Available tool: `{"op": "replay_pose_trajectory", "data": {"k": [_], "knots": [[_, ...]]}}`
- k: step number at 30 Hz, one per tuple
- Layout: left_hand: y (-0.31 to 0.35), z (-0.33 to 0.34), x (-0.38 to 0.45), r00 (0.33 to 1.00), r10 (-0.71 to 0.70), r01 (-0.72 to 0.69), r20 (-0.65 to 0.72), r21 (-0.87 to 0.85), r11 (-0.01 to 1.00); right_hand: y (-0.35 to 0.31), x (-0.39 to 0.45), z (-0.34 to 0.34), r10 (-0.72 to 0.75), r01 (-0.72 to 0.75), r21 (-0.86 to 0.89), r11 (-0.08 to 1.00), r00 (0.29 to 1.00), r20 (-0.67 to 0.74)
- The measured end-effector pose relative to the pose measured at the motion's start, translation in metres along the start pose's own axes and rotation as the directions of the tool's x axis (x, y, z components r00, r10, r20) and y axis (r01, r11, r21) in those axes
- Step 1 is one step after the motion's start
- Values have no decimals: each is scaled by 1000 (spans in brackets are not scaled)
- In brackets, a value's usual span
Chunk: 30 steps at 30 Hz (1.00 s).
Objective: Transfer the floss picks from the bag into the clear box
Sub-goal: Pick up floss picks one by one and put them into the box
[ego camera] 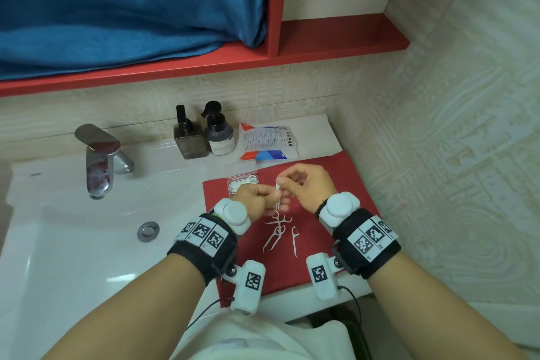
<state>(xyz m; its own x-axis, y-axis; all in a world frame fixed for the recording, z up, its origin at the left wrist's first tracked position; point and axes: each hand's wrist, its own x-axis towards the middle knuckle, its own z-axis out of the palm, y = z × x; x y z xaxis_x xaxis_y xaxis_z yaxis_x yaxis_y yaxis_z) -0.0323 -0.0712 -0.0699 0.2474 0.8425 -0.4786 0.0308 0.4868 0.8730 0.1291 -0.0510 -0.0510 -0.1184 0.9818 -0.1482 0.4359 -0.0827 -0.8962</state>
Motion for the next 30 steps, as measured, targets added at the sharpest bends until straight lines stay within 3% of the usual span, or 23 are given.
{"op": "replay_pose_trajectory", "data": {"k": [12, 19, 22, 26, 30], "knots": [[15, 4, -9, 992, 52, -68, 111, 144, 987, -1, -15, -11, -44, 45, 21, 999, 998, -37], [11, 6, -12, 999, 16, -19, 32, 98, 995, -3, -13, -10, -100, 100, -5, 995, 995, 22], [14, 4, -12, 1000, 5, -4, -8, 55, 998, 5, -10, -12, -75, 77, -119, 990, 997, 23], [17, 5, -12, 1000, 12, -8, -28, 131, 991, 25, -14, -18, 75, -7, -487, 873, 990, 120], [12, 4, -13, 997, 41, -32, -62, 142, 989, 37, -20, -11, 173, -20, -578, 816, 962, 211]]}}
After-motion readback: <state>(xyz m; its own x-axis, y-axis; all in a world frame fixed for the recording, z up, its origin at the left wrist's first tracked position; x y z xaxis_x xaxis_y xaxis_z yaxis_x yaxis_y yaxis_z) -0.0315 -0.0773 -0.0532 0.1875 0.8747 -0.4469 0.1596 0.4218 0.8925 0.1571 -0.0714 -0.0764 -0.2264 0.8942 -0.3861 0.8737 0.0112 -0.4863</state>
